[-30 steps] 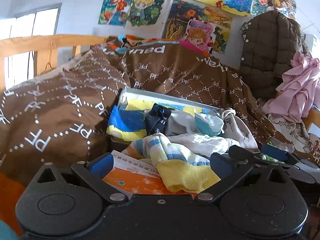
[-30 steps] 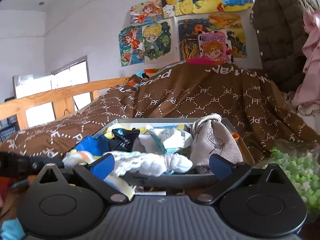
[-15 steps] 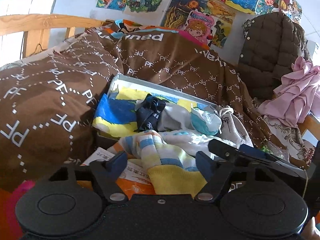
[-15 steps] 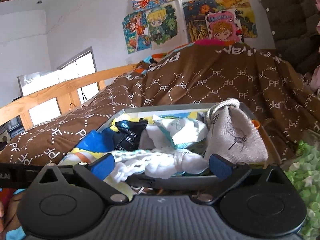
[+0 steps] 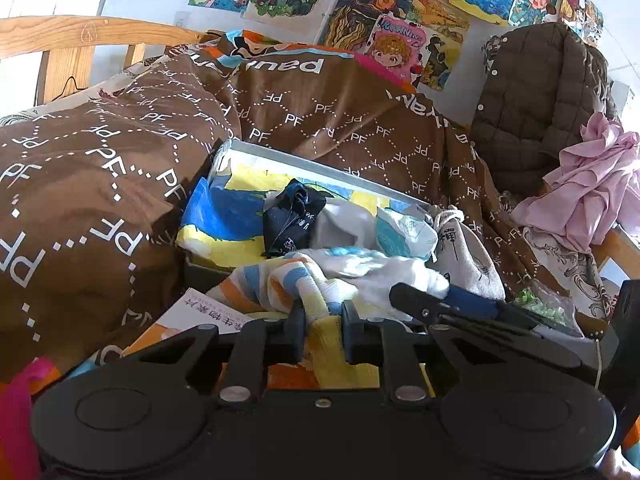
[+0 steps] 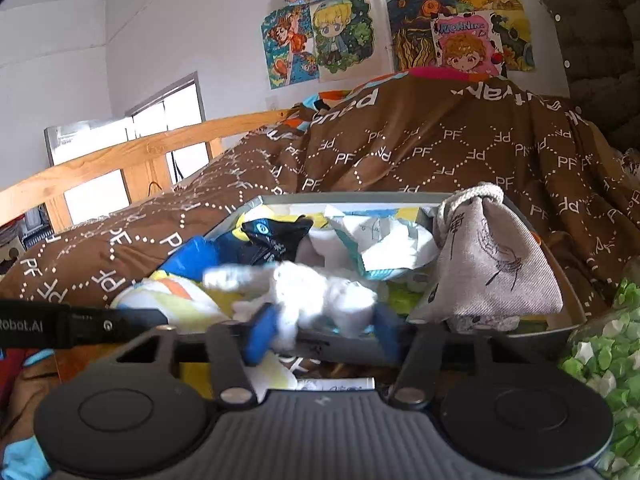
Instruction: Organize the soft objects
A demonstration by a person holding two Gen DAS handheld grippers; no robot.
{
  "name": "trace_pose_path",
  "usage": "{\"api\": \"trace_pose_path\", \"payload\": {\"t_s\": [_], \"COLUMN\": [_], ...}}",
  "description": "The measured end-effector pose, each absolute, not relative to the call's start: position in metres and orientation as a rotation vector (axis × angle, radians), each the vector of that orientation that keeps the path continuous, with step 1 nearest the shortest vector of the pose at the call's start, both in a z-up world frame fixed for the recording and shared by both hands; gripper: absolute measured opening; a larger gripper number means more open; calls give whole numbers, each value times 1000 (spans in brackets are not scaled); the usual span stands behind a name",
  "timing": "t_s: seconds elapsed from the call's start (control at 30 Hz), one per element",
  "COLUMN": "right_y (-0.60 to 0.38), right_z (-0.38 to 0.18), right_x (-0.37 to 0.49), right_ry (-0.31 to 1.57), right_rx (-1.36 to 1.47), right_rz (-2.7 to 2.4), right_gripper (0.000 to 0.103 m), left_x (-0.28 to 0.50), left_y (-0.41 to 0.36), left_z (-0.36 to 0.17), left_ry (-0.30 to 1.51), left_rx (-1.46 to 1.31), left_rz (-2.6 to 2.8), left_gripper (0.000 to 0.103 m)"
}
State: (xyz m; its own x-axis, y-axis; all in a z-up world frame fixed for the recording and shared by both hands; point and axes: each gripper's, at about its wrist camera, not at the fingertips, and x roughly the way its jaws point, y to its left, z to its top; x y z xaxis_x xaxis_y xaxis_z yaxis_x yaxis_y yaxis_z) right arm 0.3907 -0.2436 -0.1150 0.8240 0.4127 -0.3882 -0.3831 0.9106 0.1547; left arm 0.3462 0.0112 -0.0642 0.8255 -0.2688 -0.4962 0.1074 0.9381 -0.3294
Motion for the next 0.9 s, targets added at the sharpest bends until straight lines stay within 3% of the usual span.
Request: {"api": "trace_pose_path", "payload": {"t_s": [0.17, 0.57, 0.9], "right_y": [-241, -234, -237], "right_z": [-115, -105, -69], "right_x": [389, 375, 369], "right_ry": [425, 338, 190], "right_rx": [69, 47, 71], "right_rz": [451, 501, 534], "right_gripper": [11, 6, 6], "left_x": [346, 335, 336], "left_y": [10, 15, 19], "left_z": [-64, -50, -2], "left_ry": [561, 484, 344], "left_rx": [-298, -280, -231], "left_rz": [-206, -173, -149], "left_gripper": [17, 10, 9]}}
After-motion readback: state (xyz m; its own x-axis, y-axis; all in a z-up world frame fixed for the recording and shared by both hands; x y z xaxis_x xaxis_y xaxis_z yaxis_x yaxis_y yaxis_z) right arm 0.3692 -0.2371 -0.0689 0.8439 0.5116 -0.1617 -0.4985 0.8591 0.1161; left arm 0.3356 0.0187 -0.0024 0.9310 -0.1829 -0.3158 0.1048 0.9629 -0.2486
